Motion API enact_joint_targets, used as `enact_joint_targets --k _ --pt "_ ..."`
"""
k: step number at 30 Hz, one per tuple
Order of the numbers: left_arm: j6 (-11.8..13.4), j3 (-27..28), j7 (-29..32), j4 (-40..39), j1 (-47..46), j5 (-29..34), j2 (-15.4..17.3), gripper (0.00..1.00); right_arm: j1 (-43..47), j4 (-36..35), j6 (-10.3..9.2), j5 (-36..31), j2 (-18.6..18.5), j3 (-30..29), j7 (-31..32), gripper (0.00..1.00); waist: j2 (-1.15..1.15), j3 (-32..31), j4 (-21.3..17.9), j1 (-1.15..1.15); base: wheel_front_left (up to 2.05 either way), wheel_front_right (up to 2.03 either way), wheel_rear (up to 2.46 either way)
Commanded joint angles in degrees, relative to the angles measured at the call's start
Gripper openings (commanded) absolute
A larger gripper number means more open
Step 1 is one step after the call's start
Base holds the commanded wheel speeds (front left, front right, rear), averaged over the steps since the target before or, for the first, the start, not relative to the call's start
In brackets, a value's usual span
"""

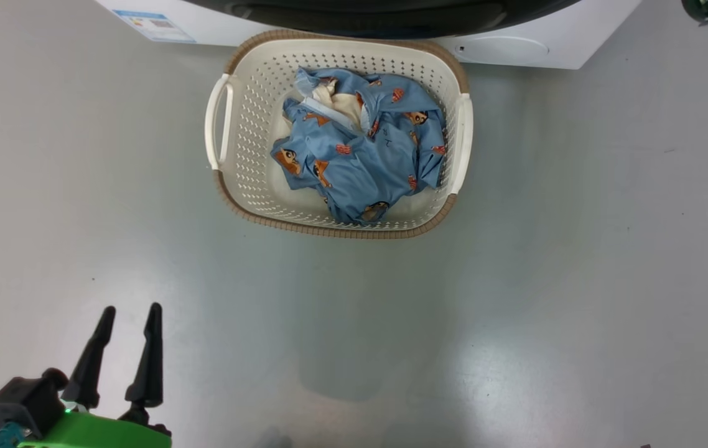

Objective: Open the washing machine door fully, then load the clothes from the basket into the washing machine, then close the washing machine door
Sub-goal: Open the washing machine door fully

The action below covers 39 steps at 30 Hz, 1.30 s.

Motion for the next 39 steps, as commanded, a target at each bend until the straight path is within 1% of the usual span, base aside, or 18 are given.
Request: enact_joint_targets --k 1,9,16,27,39 --pt "-0.1 1.8 -0.4 -0.6 1.1 0.1 1.2 1.00 -0.9 -1.5 -0.05 -0.6 0.9 1.1 0.7 0.00 0.00 0.1 0.3 0.00 0.00 0.00 0.00" --pt "-0.1 1.6 -0.4 -0.3 1.8 -0.1 0.6 1.00 -2.8 -0.7 -0.05 -1.1 0.4 2.2 1.4 0.00 0.00 1.1 1.3 0.00 0.00 0.00 0.00" --pt "-0.1 1.9 -0.4 -0.2 1.5 -0.1 0.3 1.00 -3.1 -1.1 -0.05 -0.2 0.9 3.8 3.9 0.00 0.00 1.2 1.0 0.00 0.00 0.00 0.00" --pt "-0.1 2.6 -0.4 0.0 1.1 0.1 0.5 1.00 -0.7 -2.6 -0.05 0.1 2.2 5.5 6.2 0.00 0.00 -0.8 -2.1 0.00 0.00 0.00 0.00" --pt "-0.1 3.7 -0.4 0.2 0.6 -0.1 0.5 1.00 6.4 -4.1 -0.05 0.2 4.0 8.6 9.0 0.00 0.00 -4.3 -5.0 0.00 0.00 0.00 0.00"
